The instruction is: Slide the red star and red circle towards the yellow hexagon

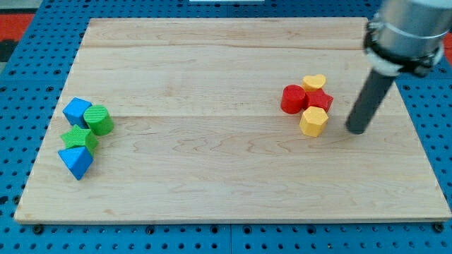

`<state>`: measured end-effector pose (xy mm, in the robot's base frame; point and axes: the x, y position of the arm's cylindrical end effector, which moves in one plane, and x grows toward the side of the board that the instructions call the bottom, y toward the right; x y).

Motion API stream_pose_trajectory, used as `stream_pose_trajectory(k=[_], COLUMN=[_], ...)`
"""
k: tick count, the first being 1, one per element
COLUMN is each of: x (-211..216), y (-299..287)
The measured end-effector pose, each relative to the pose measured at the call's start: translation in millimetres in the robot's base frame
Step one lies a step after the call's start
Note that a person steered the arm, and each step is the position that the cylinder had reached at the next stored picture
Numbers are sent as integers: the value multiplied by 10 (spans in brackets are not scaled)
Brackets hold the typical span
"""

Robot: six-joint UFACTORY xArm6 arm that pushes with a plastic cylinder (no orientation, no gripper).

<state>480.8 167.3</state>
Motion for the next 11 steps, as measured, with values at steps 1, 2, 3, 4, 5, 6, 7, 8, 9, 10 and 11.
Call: stream_pose_trajectory(k=[1, 2, 3, 4, 5, 6, 7, 8, 9, 10, 11], x=[-178, -411, -182, -91, -272, -442, -647, -877, -933, -933, -933], y=[-493, -1056, -1116, -159, 21, -82, 5, -31, -123, -122, -122])
